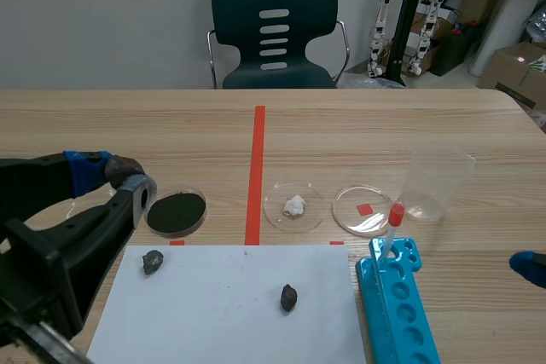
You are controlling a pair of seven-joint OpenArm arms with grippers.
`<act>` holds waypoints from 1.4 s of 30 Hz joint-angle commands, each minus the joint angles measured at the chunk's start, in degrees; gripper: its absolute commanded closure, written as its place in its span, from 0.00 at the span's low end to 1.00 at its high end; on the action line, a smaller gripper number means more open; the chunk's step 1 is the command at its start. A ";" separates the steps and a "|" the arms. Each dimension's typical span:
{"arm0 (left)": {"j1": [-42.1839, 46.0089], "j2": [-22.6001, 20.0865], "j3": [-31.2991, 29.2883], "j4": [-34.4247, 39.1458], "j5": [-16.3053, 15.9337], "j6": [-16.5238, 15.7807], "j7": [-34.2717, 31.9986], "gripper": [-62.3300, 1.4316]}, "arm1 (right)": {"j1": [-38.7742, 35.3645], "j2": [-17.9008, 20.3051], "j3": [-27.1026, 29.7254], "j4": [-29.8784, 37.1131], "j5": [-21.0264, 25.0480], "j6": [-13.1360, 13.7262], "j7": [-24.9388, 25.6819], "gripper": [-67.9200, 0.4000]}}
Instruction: Rub the mineral on the streak plate
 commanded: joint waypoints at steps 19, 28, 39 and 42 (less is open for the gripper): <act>-18.56 5.68 -0.20 -3.21 -6.45 3.67 50.93 0.84 | 0.07 0.15 0.11 0.59 0.59 0.02 0.66 0.08; -30.56 6.16 -0.24 -13.53 -10.95 11.69 66.84 0.84 | 0.07 0.15 0.11 0.59 0.59 0.02 0.66 0.08; -44.74 11.19 -1.09 -28.94 -11.63 11.89 74.86 0.84 | 0.07 0.15 0.11 0.59 0.59 0.02 0.66 0.08; -47.63 11.54 -1.09 -33.11 -11.80 11.45 75.34 0.84 | 0.07 0.15 0.11 0.59 0.61 0.02 0.66 0.08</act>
